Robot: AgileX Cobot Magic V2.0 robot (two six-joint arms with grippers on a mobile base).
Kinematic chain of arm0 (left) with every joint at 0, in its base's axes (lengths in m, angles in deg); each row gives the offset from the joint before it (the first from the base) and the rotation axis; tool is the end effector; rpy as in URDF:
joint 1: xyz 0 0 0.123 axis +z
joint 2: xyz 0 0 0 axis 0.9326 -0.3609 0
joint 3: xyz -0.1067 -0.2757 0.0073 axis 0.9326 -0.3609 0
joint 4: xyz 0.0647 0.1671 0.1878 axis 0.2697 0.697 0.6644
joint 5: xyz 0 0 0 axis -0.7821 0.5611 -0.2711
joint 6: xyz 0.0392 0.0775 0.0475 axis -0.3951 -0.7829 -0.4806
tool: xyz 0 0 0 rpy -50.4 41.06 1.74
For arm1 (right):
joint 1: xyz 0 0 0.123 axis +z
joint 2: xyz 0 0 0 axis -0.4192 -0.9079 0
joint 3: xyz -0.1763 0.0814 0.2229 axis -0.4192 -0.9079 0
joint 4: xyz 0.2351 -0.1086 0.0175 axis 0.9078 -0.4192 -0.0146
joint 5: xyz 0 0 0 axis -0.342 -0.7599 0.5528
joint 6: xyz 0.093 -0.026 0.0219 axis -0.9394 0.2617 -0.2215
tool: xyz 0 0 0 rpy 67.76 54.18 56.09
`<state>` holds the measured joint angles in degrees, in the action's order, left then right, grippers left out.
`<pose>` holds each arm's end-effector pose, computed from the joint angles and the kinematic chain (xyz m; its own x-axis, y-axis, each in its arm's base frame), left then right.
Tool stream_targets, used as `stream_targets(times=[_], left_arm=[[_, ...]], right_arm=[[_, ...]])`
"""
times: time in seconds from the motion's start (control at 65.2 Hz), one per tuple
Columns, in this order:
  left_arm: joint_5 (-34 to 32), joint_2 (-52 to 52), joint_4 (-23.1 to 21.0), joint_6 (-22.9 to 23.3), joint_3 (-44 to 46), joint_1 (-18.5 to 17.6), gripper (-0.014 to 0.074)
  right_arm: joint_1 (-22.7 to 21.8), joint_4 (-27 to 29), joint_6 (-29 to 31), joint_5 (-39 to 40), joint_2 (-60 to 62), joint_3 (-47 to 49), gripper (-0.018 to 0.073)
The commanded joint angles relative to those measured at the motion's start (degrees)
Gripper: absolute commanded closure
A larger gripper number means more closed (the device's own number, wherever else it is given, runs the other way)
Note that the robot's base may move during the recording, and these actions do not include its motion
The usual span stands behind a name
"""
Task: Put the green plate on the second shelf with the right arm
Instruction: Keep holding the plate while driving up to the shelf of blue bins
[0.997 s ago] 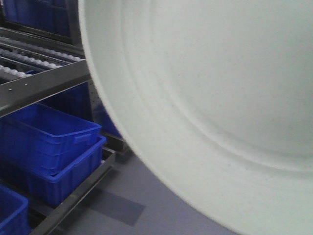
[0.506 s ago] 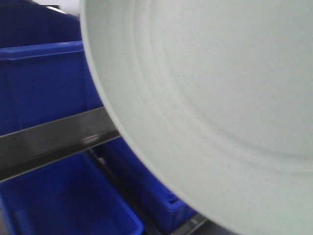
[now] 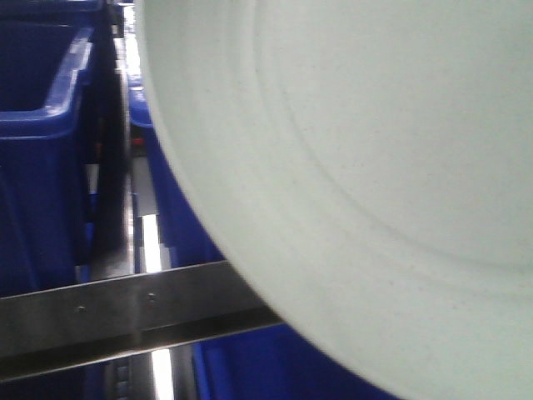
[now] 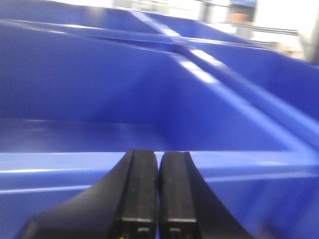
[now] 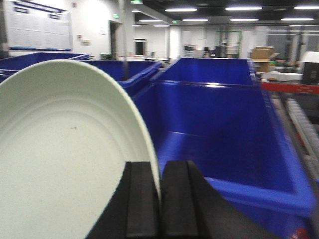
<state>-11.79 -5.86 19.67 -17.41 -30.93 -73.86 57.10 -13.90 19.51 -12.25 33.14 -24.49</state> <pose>0.0612 -0.0055 0.2085 0.0388 -0.1375 -0.9897 0.0944 0.9866 -0.1333 0.0531 0.0397 0.2780 0.1420 0.1183 -0.9828 -0.5819 0.8132 0.0138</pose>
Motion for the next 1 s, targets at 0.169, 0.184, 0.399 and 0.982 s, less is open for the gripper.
stream_targets(times=[0.169, 0.184, 0.399, 0.982], left_arm=[[-5.13, 0.93, -0.47, 0.19, -2.34, -0.17, 0.0466], [-5.13, 0.93, -0.47, 0.19, -2.34, -0.17, 0.0466], [-5.13, 0.93, -0.47, 0.19, -2.34, -0.17, 0.0466], [-5.13, 0.93, -0.47, 0.19, -2.34, -0.17, 0.0466]], right_arm=[[-0.12, 0.20, -0.30, 4.29, -0.51, 2.06, 0.0505], [-0.12, 0.20, -0.30, 4.29, -0.51, 2.06, 0.0505], [-0.12, 0.20, -0.30, 4.24, -0.51, 2.06, 0.0505], [-0.12, 0.20, -0.30, 4.24, -0.51, 2.06, 0.0505]])
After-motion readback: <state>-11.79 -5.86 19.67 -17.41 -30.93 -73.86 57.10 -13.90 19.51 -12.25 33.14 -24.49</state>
